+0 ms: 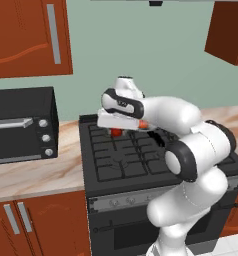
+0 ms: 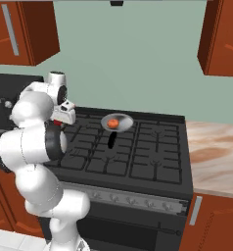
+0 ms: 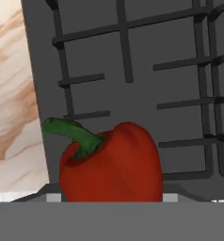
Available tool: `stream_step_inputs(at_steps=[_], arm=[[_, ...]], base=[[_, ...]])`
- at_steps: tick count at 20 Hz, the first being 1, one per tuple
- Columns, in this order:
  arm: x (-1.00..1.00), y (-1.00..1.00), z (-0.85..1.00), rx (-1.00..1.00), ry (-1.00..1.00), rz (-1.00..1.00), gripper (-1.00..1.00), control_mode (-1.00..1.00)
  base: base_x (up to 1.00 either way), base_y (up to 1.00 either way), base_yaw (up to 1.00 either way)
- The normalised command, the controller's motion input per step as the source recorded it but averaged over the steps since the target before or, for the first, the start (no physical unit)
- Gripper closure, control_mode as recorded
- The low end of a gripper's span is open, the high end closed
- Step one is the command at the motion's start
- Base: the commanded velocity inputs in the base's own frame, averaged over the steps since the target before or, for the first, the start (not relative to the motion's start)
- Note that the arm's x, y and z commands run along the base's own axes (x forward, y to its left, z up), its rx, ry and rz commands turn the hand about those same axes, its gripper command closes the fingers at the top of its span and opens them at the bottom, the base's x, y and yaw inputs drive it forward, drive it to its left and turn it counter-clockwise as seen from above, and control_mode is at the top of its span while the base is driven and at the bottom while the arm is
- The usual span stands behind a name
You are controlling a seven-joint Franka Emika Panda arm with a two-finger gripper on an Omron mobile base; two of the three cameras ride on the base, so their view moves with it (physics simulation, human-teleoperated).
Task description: Put the bell pepper and squash in the pan. Then turn on the rear center burner and set the heat to medium.
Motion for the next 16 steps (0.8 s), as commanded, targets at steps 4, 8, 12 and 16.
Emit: stream_step_inputs(at_steps=[4,8,12,16], arm=[[0.88,-0.97,0.49,-0.04,0.11,-0.20,1.00,-1.00],[0.93,-0.70,0.18,-0.14,0.18,-0.20,1.00,-1.00],[0.87,-0.63,0.00,-0.08,0.17,-0.12,1.00,-1.00],[0.72,-0.73,-0.35,-0.03,0.02,-0.14,1.00,-1.00]], base=[[0.00,0.00,0.00],[0.00,0.00,0.00],[0.00,0.00,0.00],[0.00,0.00,0.00]])
